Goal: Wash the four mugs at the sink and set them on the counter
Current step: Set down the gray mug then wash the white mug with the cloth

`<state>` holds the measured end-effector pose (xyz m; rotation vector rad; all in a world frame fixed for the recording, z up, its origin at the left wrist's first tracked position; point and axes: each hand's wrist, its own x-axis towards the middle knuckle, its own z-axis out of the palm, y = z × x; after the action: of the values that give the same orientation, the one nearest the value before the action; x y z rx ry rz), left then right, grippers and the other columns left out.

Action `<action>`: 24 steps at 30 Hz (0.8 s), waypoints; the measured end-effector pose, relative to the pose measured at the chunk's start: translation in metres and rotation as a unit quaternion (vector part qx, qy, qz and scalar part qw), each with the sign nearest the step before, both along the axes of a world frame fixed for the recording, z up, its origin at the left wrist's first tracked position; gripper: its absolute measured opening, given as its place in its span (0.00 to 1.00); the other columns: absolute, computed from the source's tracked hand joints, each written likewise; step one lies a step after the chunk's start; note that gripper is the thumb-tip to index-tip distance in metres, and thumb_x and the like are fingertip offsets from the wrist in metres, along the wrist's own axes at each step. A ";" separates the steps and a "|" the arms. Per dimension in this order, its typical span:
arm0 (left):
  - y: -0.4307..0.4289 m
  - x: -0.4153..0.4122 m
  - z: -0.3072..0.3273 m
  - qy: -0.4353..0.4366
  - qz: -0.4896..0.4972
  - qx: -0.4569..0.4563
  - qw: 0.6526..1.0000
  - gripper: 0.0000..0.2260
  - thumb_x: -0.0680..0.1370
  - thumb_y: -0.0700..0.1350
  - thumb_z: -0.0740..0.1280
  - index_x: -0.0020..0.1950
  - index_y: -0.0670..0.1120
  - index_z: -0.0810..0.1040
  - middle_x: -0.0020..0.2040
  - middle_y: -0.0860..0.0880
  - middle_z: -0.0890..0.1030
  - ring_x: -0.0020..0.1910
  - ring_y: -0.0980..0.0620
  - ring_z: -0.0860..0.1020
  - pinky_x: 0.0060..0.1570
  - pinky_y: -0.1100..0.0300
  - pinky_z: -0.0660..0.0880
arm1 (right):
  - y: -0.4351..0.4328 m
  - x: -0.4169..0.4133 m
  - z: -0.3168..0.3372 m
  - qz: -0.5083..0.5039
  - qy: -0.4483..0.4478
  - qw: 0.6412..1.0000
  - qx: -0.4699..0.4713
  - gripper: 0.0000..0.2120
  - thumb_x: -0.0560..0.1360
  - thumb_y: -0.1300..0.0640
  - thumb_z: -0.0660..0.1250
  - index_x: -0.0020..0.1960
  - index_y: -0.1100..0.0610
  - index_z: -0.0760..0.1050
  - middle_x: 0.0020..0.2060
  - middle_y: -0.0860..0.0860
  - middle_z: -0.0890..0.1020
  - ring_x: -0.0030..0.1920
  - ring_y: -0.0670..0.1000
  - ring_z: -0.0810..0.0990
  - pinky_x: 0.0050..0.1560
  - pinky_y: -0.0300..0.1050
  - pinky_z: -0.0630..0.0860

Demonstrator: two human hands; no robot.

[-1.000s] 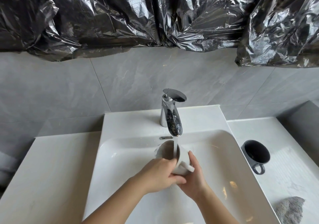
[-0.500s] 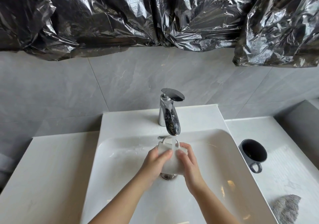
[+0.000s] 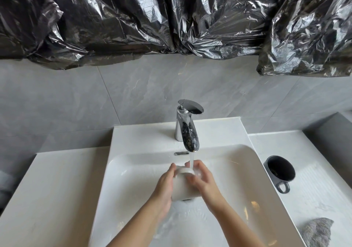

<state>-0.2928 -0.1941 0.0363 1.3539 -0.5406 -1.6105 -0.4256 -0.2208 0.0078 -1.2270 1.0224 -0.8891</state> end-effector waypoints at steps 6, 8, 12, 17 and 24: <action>0.007 -0.002 -0.016 -0.084 -0.102 -0.137 0.982 0.17 0.75 0.49 0.60 0.60 0.44 0.77 0.52 0.47 0.84 0.52 0.49 0.82 0.50 0.61 0.76 | -0.010 0.000 0.001 -0.092 -0.101 0.965 0.225 0.12 0.78 0.52 0.59 0.53 0.53 0.79 0.50 0.57 0.82 0.46 0.55 0.81 0.46 0.53 0.77; 0.005 -0.002 -0.016 -0.088 -0.125 -0.127 0.980 0.17 0.74 0.48 0.61 0.59 0.45 0.77 0.54 0.47 0.84 0.54 0.51 0.82 0.53 0.61 0.75 | -0.012 0.002 0.003 -0.087 -0.036 0.969 0.230 0.09 0.79 0.52 0.61 0.49 0.53 0.79 0.45 0.54 0.81 0.44 0.53 0.80 0.42 0.50 0.78; -0.009 -0.009 -0.005 -0.039 -0.032 0.002 0.999 0.10 0.80 0.47 0.62 0.49 0.43 0.81 0.44 0.43 0.84 0.39 0.48 0.82 0.38 0.59 0.76 | -0.004 0.002 -0.008 -0.128 0.024 0.991 -0.001 0.11 0.74 0.49 0.62 0.50 0.54 0.77 0.43 0.50 0.81 0.43 0.47 0.78 0.43 0.40 0.74; -0.007 -0.018 -0.009 -0.220 0.015 -0.095 0.971 0.24 0.70 0.61 0.63 0.47 0.40 0.79 0.36 0.42 0.81 0.34 0.48 0.78 0.36 0.57 0.74 | -0.005 0.006 0.002 -0.116 -0.036 0.976 0.180 0.12 0.72 0.46 0.63 0.47 0.53 0.78 0.41 0.53 0.82 0.42 0.54 0.79 0.41 0.46 0.73; -0.013 -0.014 -0.011 -0.114 0.027 0.006 0.993 0.14 0.77 0.54 0.67 0.44 0.44 0.81 0.39 0.45 0.83 0.40 0.47 0.81 0.42 0.57 0.74 | 0.004 0.005 -0.007 -0.124 0.034 0.991 -0.042 0.14 0.72 0.44 0.59 0.51 0.50 0.75 0.43 0.47 0.80 0.43 0.44 0.77 0.43 0.37 0.72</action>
<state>-0.3067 -0.2076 0.0249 1.5584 -0.6255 -1.4269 -0.4204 -0.2172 0.0004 -1.2253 1.2210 -1.0977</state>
